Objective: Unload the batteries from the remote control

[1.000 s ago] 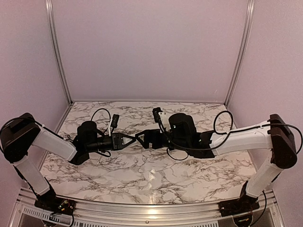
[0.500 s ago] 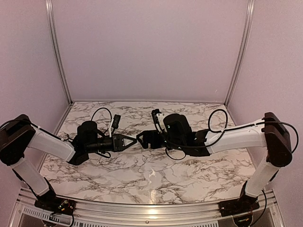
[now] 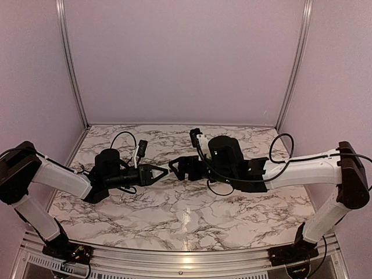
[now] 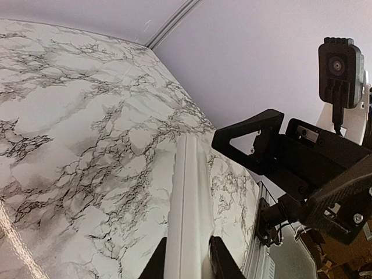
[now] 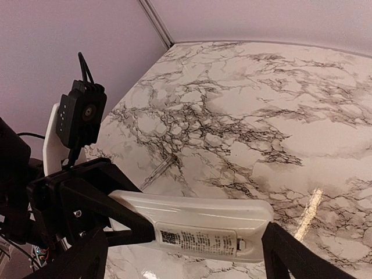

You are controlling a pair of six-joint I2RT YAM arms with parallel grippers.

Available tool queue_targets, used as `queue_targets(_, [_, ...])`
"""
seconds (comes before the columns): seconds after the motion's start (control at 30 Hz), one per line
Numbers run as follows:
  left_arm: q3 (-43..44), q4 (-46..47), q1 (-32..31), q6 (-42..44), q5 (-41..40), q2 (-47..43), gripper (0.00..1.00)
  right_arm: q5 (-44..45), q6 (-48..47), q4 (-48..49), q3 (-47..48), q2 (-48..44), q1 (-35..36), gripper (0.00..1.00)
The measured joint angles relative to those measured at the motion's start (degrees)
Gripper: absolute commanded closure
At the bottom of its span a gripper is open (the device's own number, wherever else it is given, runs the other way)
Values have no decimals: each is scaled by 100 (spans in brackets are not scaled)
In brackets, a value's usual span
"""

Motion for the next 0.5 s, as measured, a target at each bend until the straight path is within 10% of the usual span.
queue_targets(0.5, [-4, -39, 2, -2, -227, -219, 100, -39, 4, 57, 0, 111, 107, 11])
